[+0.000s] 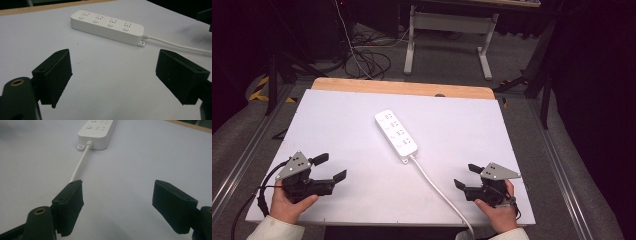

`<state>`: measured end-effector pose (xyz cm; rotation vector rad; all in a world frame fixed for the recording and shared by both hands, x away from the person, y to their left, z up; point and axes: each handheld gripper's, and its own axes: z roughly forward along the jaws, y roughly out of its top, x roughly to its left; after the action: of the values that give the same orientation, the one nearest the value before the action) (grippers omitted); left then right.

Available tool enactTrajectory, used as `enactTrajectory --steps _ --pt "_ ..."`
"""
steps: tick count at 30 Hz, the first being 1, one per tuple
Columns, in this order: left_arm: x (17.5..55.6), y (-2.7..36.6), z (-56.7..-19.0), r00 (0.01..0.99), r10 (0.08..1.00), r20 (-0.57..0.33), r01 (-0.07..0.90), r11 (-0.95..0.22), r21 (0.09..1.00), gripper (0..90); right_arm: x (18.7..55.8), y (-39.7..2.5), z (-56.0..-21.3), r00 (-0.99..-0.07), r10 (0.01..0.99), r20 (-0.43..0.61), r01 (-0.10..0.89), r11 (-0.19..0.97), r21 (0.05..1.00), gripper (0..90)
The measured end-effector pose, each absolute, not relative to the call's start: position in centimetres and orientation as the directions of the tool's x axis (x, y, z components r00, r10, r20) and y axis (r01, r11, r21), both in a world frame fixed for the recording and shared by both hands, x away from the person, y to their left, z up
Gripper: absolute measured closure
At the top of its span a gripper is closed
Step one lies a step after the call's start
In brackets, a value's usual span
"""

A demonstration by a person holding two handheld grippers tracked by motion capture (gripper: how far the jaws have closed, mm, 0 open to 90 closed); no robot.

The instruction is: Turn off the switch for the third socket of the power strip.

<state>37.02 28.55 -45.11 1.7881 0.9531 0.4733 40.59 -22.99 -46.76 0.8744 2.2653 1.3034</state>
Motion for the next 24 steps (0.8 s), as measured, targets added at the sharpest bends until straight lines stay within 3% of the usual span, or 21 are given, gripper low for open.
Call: enactTrajectory --steps 11,24 --pt "36.1 28.6 -47.7 0.618 0.785 -0.028 0.377 -0.265 0.888 14.1 40.6 -23.0 -46.7 -0.736 0.677 -0.020 0.322 0.376 0.869 25.2" --pt "36.2 29.3 -47.2 0.578 0.813 -0.071 0.397 -0.203 0.895 14.7 40.5 -22.9 -46.7 -0.738 0.674 -0.024 0.319 0.381 0.868 25.2"
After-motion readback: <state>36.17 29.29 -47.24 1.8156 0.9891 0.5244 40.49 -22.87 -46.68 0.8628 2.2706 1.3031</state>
